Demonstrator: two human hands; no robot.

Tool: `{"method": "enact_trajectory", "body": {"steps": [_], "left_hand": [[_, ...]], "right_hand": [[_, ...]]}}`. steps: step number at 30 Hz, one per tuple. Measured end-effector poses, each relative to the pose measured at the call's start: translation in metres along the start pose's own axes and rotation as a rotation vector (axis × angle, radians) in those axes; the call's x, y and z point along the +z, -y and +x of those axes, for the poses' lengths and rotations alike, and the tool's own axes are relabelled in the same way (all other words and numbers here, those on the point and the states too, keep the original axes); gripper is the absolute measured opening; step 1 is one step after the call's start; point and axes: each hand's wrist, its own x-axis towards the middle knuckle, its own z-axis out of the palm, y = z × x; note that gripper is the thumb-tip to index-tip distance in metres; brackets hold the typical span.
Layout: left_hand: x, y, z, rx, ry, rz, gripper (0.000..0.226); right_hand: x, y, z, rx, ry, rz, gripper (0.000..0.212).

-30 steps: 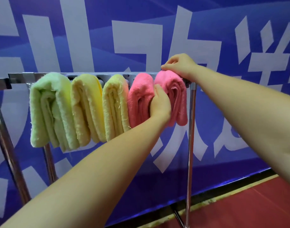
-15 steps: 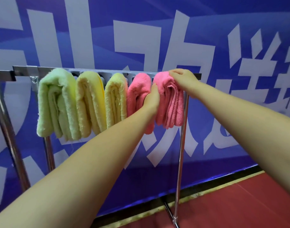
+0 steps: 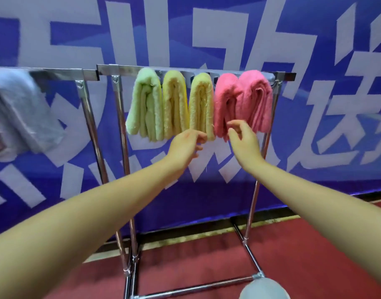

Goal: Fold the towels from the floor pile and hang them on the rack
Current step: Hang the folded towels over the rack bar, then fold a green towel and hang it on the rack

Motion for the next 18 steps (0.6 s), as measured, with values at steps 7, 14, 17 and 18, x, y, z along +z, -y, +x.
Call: {"method": "enact_trajectory", "body": {"steps": [7, 14, 17, 18], "left_hand": [[-0.130, 0.090, -0.104, -0.201, -0.100, 0.196, 0.032], [-0.239, 0.218, -0.199, -0.428, -0.229, 0.344, 0.037], [-0.265, 0.271, -0.228, -0.569, -0.307, 0.354, 0.032], [-0.271, 0.289, -0.235, -0.610, -0.326, 0.349, 0.030]], "right_hand": [[0.111, 0.007, -0.144, 0.218, 0.467, 0.059, 0.018], [0.224, -0.006, -0.282, 0.381, 0.848, 0.111, 0.023], [0.264, -0.029, -0.335, 0.476, 0.946, 0.080, 0.030], [0.276, -0.040, -0.352, 0.514, 0.968, 0.061, 0.030]]}}
